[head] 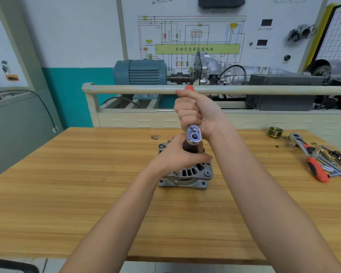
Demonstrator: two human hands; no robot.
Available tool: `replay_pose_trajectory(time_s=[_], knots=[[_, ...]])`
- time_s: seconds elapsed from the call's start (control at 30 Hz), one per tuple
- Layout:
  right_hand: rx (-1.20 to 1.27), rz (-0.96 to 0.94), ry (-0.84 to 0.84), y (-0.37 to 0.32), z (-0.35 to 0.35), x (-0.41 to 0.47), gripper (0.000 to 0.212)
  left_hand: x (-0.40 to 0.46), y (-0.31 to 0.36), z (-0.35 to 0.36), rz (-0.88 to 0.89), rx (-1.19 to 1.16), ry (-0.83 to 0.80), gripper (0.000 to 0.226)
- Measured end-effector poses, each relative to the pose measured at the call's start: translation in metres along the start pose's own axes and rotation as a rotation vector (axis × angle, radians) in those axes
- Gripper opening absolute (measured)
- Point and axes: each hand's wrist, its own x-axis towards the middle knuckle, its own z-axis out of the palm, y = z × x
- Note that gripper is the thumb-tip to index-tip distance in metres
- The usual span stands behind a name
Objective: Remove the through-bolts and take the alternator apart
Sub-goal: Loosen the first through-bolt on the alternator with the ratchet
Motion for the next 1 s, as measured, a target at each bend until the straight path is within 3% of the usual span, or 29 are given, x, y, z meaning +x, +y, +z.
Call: replay_pose_trajectory(time_s=[0.07,0.17,0.23,0.3,0.43,0.5,0.57,0.67,0.73,0.8,0.93,1.0], knots=[[0.079,-0.077,0.059,0.001,0.001,0.004,0.051,0.004,-0.002,0.004,0.008,-0.067,0.173,0.037],[0.240,-0.356,0.168,0.007,-0.001,0.010,0.050,0.010,-0.006,0.010,-0.016,-0.257,0.482,0.038],[0.255,-0.457,0.191,0.010,-0.002,0.010,0.046,0.011,-0.007,0.011,-0.017,-0.288,0.537,0.040],[0.202,-0.411,0.167,0.008,-0.001,0.007,0.046,0.008,-0.007,0.008,-0.005,-0.191,0.457,0.038],[0.087,-0.056,0.027,0.000,-0.001,0.005,0.052,0.000,0.000,-0.006,0.074,0.009,0.066,0.031],[0.039,0.008,0.011,0.000,0.000,0.006,0.050,0.001,0.002,-0.008,0.097,-0.007,-0.001,0.033],[0.085,-0.085,0.065,0.002,0.002,0.007,0.051,0.004,0.000,-0.003,0.090,-0.115,0.070,0.039],[0.241,-0.400,0.183,0.007,0.000,0.008,0.046,0.010,-0.004,0.006,0.048,-0.253,0.396,0.037],[0.248,-0.487,0.208,0.010,-0.002,0.007,0.047,0.010,-0.004,0.009,0.048,-0.241,0.479,0.031],[0.175,-0.393,0.164,0.009,-0.001,0.005,0.052,0.007,-0.007,0.006,0.081,-0.180,0.357,0.034],[0.020,-0.027,0.009,0.003,0.002,0.005,0.052,-0.001,0.000,-0.009,0.078,-0.014,-0.070,0.038],[-0.014,0.010,0.009,0.004,0.005,0.008,0.047,-0.002,0.003,-0.009,0.041,-0.039,-0.074,0.039]])
